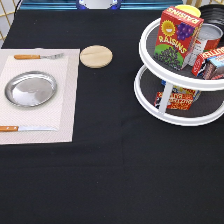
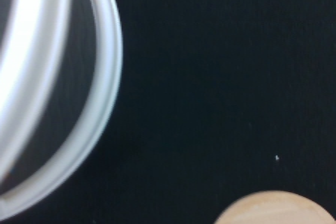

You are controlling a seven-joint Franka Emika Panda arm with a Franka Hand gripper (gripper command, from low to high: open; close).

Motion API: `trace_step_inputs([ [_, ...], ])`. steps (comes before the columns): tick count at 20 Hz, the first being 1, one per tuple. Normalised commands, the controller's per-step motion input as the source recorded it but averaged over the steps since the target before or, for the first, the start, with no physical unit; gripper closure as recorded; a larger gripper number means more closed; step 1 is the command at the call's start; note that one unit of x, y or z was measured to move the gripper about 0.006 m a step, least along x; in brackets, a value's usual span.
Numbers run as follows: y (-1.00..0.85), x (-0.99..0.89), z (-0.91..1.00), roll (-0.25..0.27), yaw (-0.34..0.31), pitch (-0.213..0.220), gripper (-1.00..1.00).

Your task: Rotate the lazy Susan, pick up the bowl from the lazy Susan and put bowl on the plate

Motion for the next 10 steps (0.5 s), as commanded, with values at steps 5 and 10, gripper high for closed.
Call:
trace_step_inputs([
  [5, 0.44, 0.71, 0.27, 0.085, -0.044, 0.030, -1.00],
  [10, 0.42, 0.66, 0.26, 0.150, -0.024, 0.010, -1.00],
])
